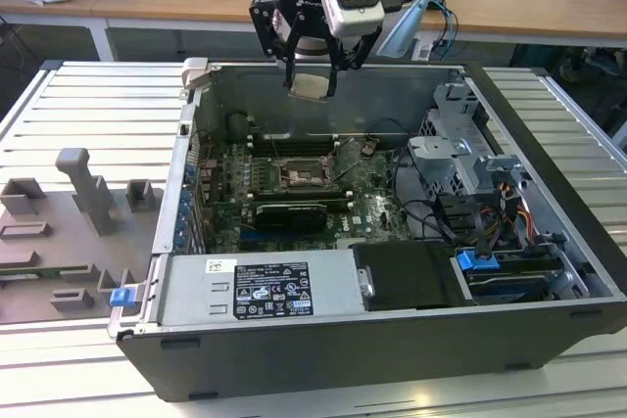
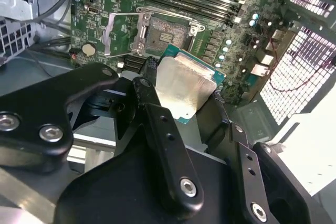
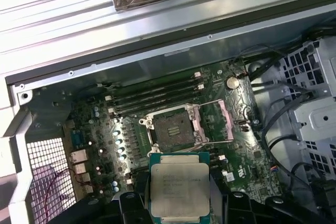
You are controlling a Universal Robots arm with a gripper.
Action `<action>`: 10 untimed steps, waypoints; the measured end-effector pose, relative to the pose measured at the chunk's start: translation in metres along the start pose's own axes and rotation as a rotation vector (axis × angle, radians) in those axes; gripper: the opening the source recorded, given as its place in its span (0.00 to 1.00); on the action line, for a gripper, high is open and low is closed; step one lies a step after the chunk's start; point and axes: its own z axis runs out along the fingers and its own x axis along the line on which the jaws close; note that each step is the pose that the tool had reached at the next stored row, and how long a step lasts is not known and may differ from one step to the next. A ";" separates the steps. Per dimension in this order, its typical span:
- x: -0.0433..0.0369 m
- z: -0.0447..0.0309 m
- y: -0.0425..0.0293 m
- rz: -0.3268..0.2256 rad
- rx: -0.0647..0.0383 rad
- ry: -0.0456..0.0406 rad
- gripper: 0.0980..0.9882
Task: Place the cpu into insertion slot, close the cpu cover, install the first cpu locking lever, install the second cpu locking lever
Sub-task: 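Place the cpu into insertion slot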
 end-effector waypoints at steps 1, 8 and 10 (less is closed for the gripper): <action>0.0000 0.0000 0.0000 0.006 0.000 -0.0006 0.50; 0.0000 0.0001 0.0000 0.069 -0.001 -0.0062 0.50; 0.0000 0.0001 0.0000 0.087 -0.002 -0.0078 0.50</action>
